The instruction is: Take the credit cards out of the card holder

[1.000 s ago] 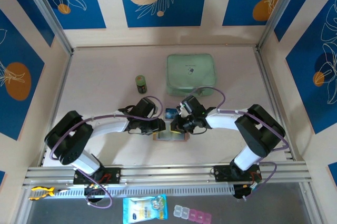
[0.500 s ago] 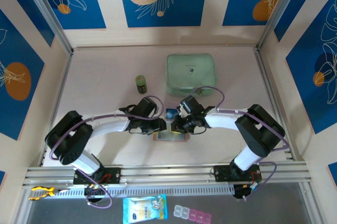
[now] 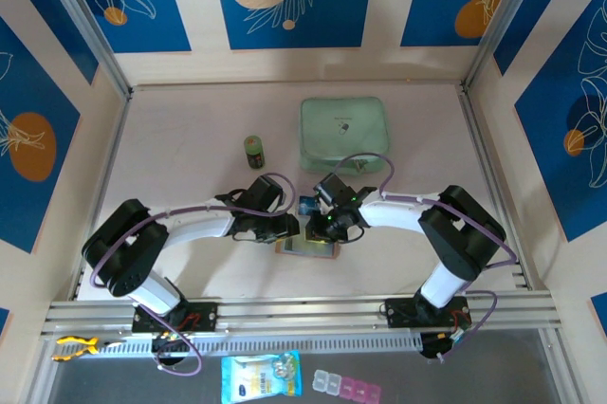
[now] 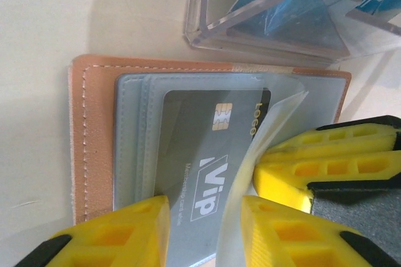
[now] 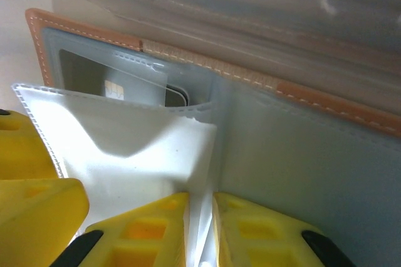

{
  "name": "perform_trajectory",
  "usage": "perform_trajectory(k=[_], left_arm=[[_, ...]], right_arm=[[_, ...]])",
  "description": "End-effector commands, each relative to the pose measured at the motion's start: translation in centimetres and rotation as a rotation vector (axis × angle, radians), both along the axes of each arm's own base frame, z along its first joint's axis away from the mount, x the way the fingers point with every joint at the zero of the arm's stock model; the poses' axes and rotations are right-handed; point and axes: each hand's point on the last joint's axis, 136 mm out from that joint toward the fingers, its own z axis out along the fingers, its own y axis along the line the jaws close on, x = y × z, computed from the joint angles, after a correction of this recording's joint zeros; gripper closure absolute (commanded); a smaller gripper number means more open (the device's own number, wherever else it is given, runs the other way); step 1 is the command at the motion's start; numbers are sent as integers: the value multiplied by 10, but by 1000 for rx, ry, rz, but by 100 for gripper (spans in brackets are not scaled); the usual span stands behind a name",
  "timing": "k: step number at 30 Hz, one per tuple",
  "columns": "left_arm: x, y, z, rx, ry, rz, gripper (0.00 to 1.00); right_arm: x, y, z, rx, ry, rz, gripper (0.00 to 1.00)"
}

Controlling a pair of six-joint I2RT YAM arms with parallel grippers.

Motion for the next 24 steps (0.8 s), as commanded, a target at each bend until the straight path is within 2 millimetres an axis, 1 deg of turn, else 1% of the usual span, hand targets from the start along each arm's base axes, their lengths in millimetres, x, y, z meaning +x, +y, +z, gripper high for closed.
perform_trajectory(k=[1, 10, 13, 16, 19, 22, 24], left_arm=[[0, -10, 8, -34, 0, -13, 68], [1, -19, 14, -53, -4, -36, 76], [1, -23, 18, -64, -10, -43, 77], [1, -26, 21, -65, -13, -54, 77], [1, -29, 25, -71, -20, -63, 76], [0, -33, 29, -77, -25, -72, 74], [0, -37, 33, -83, -30, -84, 72]], right_arm=[[-16, -17, -16, -91, 66, 5, 82], [-17, -17, -15, -83, 59, 8, 83], [-16, -15, -10, -71, 49, 13, 83], [-12, -15, 3, -54, 15, 12, 82], [-8, -19, 21, -37, -23, -5, 78], [-5, -26, 35, -26, -48, -25, 77], [-4, -36, 42, -31, -59, -41, 75]])
